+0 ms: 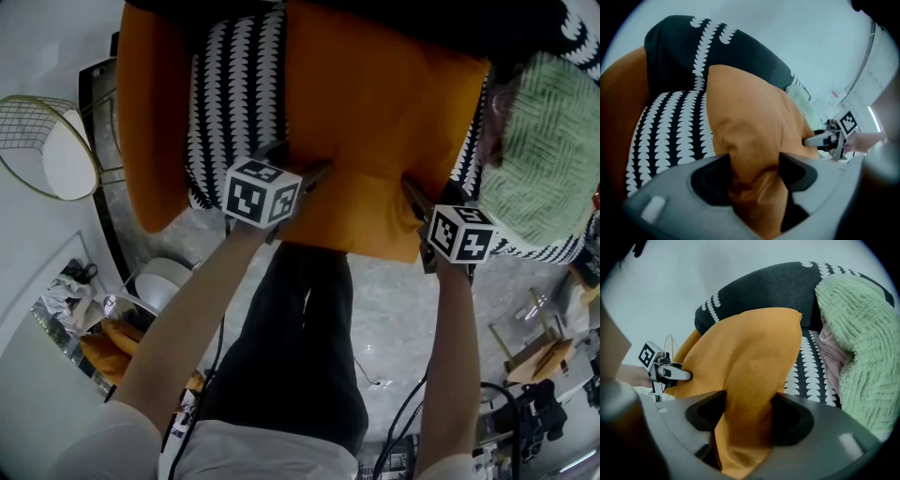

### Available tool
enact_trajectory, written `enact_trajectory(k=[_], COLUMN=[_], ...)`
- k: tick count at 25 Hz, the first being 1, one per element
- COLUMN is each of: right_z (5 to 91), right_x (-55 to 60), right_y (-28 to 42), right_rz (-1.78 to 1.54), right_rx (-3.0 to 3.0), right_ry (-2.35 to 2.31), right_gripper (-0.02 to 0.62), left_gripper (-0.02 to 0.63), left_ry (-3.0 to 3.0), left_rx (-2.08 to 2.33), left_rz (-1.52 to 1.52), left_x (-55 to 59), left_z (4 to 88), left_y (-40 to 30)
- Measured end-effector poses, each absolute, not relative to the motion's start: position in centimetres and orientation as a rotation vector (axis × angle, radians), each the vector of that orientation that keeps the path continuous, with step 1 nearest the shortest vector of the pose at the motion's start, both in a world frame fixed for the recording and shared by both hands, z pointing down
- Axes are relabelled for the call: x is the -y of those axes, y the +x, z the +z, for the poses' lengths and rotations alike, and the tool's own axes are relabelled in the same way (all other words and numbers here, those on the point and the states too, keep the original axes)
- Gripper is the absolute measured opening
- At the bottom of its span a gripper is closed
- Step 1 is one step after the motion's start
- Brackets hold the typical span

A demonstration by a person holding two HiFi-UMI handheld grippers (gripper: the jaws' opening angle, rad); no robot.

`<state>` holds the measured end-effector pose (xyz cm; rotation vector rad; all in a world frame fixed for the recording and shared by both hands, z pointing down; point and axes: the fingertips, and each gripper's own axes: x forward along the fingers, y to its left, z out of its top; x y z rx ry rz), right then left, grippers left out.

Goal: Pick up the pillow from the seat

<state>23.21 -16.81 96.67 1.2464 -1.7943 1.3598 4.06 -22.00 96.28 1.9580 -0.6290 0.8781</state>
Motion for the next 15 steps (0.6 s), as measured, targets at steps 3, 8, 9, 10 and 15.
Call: enact_trajectory(k=[3,8,9,10,15], right_z=[95.6,93.5,93.0,92.4,89.8], right_x=[16.9,16.7,16.7,16.7,16.2], right_y=[23.3,22.2,21.9,21.6,21.2], right_rz=[1.321,1.3,1.296,1.294,1.313], right_rx=[1.828,1.865,1.87,1.875,1.894], right_ry=[1.255,1.273,1.273,1.273,1.268], right_gripper=[0.253,0.202,0.198,0.196,0.196], left_gripper=[0.237,0.187,0.189,0.19,0.19], left_ry=[2.009,2.059,2.063,2.066,2.07], left_rx=[0.621,0.62,0.629,0.637,0.649], left_rz=[0.884,0.885,0.882,0.879,0.868], left_x=[21.8,21.4,21.4,21.4,21.1], left_z=[95.2,92.9,92.5,92.0,89.1], left_y=[5.2,4.9,4.6,4.3,3.8])
